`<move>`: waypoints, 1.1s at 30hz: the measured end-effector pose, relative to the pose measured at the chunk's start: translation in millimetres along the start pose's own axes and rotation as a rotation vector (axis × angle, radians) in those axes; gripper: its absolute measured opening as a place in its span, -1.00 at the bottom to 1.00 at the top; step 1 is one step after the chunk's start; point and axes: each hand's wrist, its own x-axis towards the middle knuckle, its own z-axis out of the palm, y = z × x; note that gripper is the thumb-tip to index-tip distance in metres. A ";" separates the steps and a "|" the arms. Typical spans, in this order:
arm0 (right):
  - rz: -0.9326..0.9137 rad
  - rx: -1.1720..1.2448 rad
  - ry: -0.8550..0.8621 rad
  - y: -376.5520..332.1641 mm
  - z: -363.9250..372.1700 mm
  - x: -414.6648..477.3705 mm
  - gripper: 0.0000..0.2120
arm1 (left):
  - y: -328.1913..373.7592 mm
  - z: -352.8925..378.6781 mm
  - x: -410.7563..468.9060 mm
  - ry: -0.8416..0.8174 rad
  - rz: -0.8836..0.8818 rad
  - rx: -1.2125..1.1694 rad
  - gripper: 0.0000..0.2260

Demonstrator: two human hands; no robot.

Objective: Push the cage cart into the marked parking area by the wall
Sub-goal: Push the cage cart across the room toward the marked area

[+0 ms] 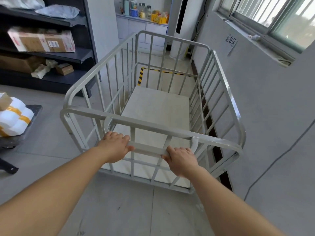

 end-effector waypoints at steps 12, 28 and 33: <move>-0.020 -0.003 0.059 12.0 -21.2 91.9 -0.59 | -42.4 -30.2 86.3 0.000 0.027 0.025 -0.56; -0.041 0.005 0.072 41.7 -54.6 211.8 -0.58 | -90.3 -63.2 210.0 0.032 0.026 0.015 -0.55; -0.034 -0.001 0.067 56.3 -65.0 245.0 -0.60 | -95.6 -76.0 245.6 0.027 0.026 0.015 -0.57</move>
